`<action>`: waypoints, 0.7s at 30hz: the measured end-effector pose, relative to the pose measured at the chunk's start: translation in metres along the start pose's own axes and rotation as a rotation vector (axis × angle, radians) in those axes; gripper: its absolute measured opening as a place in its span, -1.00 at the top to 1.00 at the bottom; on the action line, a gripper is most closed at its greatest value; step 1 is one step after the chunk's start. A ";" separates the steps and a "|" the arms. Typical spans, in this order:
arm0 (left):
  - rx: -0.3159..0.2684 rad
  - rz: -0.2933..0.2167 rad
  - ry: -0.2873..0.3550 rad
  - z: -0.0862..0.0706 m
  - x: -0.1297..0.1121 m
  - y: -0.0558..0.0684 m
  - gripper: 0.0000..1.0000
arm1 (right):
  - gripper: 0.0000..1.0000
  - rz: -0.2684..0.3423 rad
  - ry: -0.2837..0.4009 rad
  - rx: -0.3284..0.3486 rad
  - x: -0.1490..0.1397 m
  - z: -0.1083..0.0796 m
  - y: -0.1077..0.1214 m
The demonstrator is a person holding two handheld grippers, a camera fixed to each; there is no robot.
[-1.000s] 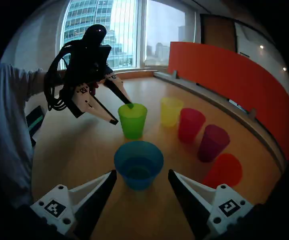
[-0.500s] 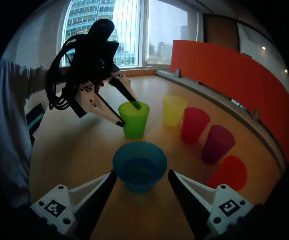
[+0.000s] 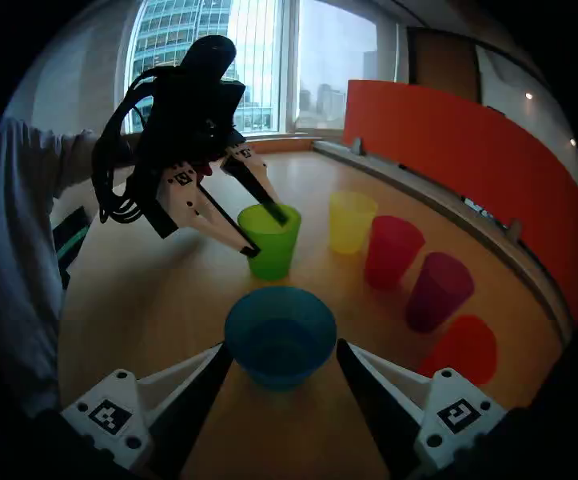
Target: Pour water
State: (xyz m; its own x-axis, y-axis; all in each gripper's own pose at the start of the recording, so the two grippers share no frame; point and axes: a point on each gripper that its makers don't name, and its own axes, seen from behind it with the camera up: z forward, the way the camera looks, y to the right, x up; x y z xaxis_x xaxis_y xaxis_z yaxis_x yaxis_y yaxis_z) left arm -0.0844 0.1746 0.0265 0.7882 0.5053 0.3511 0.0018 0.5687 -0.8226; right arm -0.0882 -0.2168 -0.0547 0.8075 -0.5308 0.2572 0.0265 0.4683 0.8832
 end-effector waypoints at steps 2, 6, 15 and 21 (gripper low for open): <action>0.004 -0.001 0.000 0.001 0.000 -0.001 -0.74 | -1.00 0.001 0.000 0.002 0.000 0.001 0.000; 0.003 -0.004 -0.001 0.001 0.000 -0.002 -0.74 | -1.00 0.001 0.002 0.005 0.001 0.003 -0.001; 0.006 0.004 -0.001 0.000 -0.001 -0.002 -0.73 | -0.96 -0.002 0.007 0.003 0.002 0.012 0.000; 0.004 -0.001 0.002 0.000 0.000 -0.001 -0.73 | -0.81 0.003 0.016 0.011 0.004 0.016 -0.004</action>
State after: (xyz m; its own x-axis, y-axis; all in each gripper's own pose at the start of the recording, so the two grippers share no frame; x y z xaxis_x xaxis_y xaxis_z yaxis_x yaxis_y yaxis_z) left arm -0.0846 0.1743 0.0272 0.7894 0.5035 0.3510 0.0004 0.5715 -0.8206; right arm -0.0945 -0.2322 -0.0507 0.8168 -0.5182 0.2536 0.0180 0.4623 0.8866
